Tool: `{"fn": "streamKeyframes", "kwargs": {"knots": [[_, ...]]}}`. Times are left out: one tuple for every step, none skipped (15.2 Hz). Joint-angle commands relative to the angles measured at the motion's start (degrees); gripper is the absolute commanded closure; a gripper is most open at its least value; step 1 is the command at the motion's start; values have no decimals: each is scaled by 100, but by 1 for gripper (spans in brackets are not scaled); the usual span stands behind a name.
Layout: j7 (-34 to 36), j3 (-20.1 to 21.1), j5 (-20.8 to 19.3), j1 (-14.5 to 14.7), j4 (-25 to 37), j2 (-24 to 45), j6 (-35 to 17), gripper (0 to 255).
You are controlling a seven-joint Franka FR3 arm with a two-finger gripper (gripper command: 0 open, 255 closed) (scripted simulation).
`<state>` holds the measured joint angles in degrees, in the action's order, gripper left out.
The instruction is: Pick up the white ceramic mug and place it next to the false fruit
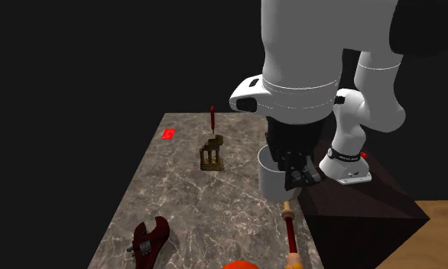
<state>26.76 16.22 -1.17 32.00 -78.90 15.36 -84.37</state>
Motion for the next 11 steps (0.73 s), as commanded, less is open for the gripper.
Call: {"fn": "streamKeyframes", "kwargs": {"knots": [[55,16,3,28,-123,5,-128,255],[50,14,6,23,-219,-9,-211,255],[46,13,9,18,-313,-21,-293,255],[42,11,11,14,-404,-31,-375,255],[38,10,13,9,-493,-39,-455,255],[35,8,14,6,-579,-46,-535,255],[32,7,15,2,-663,-51,-614,255],[29,6,16,-1,-745,-54,-692,255],[26,4,16,-4,-825,-56,-770,255],[24,3,16,-6,-903,-57,-847,255],[21,1,15,-8,-979,-56,-924,255]]}}
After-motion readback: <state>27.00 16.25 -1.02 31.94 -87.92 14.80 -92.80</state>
